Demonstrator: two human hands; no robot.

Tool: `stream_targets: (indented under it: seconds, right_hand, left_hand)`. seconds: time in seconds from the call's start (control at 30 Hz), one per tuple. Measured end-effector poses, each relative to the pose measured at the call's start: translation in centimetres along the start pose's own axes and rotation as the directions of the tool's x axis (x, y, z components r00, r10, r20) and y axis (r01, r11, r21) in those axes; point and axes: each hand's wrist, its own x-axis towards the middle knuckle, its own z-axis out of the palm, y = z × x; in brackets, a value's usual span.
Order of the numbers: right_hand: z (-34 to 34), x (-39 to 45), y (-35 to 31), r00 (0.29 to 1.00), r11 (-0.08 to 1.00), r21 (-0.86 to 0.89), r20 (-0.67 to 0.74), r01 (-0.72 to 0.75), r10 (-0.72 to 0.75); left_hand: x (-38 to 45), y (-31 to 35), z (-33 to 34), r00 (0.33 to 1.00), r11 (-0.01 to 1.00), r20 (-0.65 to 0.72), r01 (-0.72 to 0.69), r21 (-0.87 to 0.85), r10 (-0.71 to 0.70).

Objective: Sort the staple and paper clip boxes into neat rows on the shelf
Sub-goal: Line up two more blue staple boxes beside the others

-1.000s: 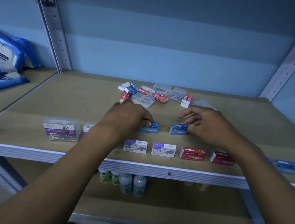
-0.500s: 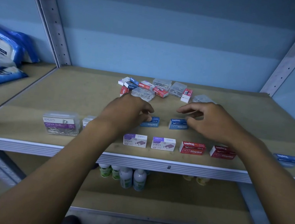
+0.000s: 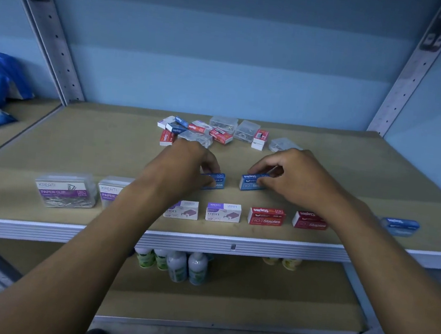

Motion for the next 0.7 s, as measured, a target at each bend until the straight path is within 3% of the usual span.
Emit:
stream_targets:
  seconds: [0.33,0.7]
  right_hand:
    - [-3.2,-2.3,3.0,0.995,0.997,-0.002,-0.067,-0.071,0.071]
    - [-7.1,-7.1,8.6,0.964,0.971,-0.069,-0.157,-0.228,0.215]
  left_hand:
    - [2.3,5.3,2.6,0.985,0.986,-0.083,-0.154,-0.059,0.149]
    - [5.1,12.1,5.9,0.956,0.941,-0.079,-0.291,-0.171,0.282]
